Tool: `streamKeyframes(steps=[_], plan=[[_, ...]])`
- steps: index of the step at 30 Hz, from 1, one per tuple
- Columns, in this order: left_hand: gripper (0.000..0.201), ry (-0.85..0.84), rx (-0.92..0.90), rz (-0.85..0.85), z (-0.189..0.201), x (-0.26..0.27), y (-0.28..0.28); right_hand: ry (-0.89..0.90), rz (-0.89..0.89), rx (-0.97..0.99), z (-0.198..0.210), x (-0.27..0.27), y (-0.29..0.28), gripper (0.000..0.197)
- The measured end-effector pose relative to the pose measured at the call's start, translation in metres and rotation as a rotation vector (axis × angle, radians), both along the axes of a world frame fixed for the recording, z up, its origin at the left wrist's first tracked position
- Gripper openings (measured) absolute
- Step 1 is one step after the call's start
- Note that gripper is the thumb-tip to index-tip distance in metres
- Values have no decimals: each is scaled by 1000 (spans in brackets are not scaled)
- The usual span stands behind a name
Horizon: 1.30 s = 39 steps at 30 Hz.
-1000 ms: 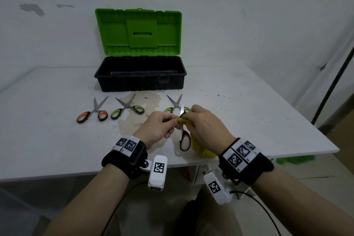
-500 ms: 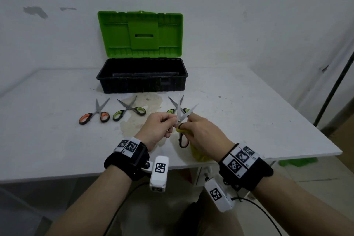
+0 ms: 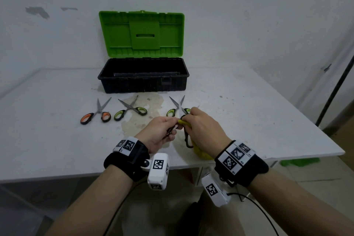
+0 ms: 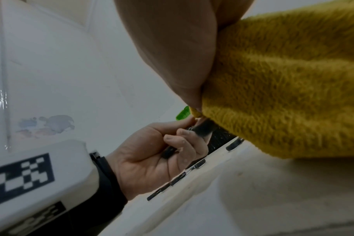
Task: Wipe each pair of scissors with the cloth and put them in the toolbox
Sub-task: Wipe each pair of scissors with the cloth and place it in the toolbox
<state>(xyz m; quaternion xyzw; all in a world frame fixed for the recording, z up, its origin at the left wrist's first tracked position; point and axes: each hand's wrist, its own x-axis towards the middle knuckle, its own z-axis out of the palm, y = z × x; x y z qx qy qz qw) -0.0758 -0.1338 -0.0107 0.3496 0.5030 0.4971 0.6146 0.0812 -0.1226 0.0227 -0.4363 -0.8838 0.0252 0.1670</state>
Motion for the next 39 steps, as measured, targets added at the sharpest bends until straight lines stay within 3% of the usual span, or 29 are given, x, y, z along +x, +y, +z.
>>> streamKeyframes(steps=[9,14,19,24,30,36,39], plan=[[29,-49,8,-14,-1,1,1,-36,17,44,-4,-3,2,11],[33,-32,31,-36,-4,3,0,-85,115,38,-9,-5,-4,14],[31,-60,36,1,-3,5,-3,-19,24,28,0,3,7,16],[29,-34,66,43,3,6,-1,-59,174,39,-8,-2,-8,18],[31,-85,71,19,4,8,-1,48,54,64,4,4,4,15],[24,-44,60,62,3,9,-3,-24,232,15,-9,4,-7,18],[30,-63,67,32,1,8,-5,77,159,41,-3,7,3,16]])
